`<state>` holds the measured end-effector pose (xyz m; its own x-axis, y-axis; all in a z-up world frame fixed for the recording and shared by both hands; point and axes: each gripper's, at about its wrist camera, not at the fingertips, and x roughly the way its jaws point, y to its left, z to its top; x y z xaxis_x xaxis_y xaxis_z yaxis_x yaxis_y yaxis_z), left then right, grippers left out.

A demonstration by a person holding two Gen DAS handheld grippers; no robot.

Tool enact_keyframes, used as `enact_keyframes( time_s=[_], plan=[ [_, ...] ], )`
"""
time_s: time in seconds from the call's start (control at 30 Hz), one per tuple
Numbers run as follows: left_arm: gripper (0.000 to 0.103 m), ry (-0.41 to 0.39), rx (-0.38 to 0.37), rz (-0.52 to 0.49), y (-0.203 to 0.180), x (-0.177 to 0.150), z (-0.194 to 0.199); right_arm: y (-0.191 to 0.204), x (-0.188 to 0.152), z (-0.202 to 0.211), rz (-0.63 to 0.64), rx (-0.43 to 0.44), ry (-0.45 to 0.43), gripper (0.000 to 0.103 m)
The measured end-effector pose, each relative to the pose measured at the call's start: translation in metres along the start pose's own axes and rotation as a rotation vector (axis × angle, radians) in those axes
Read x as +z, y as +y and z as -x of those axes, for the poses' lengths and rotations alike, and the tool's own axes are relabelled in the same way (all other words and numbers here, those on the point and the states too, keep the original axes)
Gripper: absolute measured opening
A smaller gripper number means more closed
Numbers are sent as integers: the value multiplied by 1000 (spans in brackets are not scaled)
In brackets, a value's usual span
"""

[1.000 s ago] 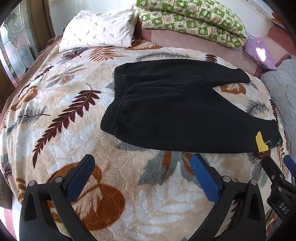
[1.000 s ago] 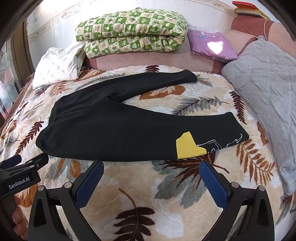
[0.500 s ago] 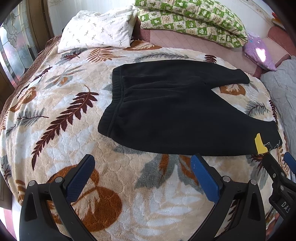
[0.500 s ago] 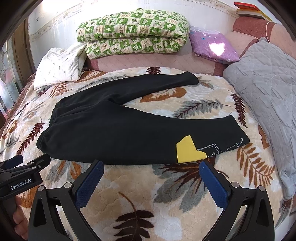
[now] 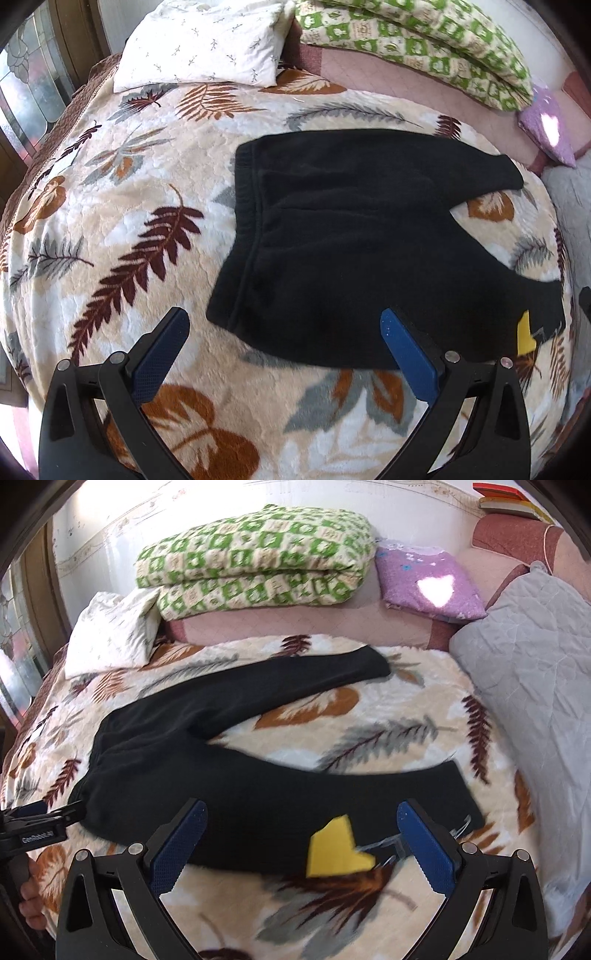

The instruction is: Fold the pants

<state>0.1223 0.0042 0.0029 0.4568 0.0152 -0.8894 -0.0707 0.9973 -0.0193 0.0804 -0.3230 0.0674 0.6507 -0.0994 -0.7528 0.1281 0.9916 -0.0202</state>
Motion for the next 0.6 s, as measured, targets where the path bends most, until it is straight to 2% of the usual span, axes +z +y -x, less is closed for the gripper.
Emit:
enact_keyframes(
  time_s=[0.1,0.27,0.43,0.53,0.6],
  plan=[
    [103,14,9,20,8,19,-6,-17,22,-6,21,-40,-13,103],
    [103,97,28,61,26,65,-26,-41,63,-31,27,-6,4,103],
    [103,170,-2,89,41,112,-45,-72,125,-88,-1,59,49,103],
    [103,208,-28,115,48,129,-58,-90,166,-136,-2,50,77,103],
    [103,232,-39,134,53,137,-69,-101,185,-169,-13,80,115,103]
  ],
)
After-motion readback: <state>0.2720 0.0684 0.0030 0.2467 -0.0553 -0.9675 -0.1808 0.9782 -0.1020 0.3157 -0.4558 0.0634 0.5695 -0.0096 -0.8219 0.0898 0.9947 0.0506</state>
